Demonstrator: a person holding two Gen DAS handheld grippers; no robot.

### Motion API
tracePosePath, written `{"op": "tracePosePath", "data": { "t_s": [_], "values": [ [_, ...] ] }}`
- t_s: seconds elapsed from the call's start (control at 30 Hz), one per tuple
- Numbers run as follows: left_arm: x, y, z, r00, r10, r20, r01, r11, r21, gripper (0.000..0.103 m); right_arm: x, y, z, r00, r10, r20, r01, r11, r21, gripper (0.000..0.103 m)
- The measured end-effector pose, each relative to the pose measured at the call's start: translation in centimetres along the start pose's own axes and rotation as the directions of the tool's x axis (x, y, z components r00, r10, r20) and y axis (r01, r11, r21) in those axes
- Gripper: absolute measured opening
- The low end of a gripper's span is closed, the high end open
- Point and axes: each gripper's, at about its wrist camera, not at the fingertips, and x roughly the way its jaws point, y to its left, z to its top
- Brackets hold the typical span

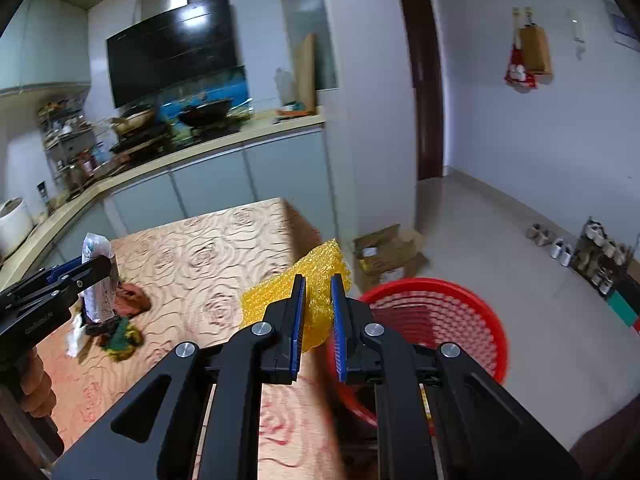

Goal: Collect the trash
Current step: 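Carry both held items over the red basket and open both tools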

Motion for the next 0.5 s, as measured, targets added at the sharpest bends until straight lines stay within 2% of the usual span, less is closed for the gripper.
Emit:
{"op": "tracePosePath", "data": {
  "t_s": [0.23, 0.5],
  "values": [
    [2.3, -4.6, 0.9, 0.996, -0.09, -0.02, 0.091, 0.994, 0.053, 0.032, -0.8, -3.4, -0.1, 0.997, -0.072, 0.014, 0.072, 0.997, 0.035, 0.013],
    [5.9, -9.6, 1.1, 0.98, -0.186, -0.074, 0.193, 0.976, 0.096, 0.032, -0.8, -6.1, -0.8, 0.99, -0.141, 0.0, 0.141, 0.988, 0.062, 0.013]
  ]
}}
